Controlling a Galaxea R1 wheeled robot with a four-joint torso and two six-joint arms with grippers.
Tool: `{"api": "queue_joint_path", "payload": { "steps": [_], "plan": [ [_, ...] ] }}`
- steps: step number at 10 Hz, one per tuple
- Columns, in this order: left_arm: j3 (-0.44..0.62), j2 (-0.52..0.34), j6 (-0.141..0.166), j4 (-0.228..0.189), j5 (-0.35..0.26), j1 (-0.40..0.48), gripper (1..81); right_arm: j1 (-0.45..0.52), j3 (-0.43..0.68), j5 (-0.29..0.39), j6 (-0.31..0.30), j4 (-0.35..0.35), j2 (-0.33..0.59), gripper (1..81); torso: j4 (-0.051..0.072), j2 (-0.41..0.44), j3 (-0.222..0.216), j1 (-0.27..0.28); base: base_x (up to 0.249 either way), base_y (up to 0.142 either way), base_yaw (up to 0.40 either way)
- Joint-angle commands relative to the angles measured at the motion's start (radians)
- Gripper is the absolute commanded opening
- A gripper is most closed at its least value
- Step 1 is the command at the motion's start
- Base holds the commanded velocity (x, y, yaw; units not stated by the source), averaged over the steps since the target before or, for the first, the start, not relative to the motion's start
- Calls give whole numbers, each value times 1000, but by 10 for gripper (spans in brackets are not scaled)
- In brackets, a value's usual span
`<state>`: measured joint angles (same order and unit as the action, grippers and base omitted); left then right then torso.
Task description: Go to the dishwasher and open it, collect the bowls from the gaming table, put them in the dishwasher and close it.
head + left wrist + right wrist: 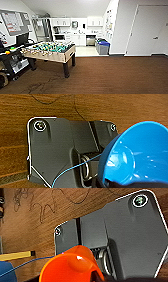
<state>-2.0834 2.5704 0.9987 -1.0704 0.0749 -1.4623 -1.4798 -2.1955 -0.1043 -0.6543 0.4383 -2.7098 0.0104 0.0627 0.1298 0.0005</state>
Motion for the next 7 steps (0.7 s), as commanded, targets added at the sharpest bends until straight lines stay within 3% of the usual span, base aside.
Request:
{"api": "queue_joint_path", "payload": {
  "steps": [1, 7],
  "plan": [
    [16, -24, -2, -11, -12, 50, 10, 51, 14, 32, 1, 19, 20, 10, 0, 0, 0, 0, 110, 0, 0],
    [16, -25, -3, -11, -10, 49, 10, 48, 16, 32, 1, 20, 20, 10, 0, 0, 0, 0, 125, 0, 0]
  ]
}}
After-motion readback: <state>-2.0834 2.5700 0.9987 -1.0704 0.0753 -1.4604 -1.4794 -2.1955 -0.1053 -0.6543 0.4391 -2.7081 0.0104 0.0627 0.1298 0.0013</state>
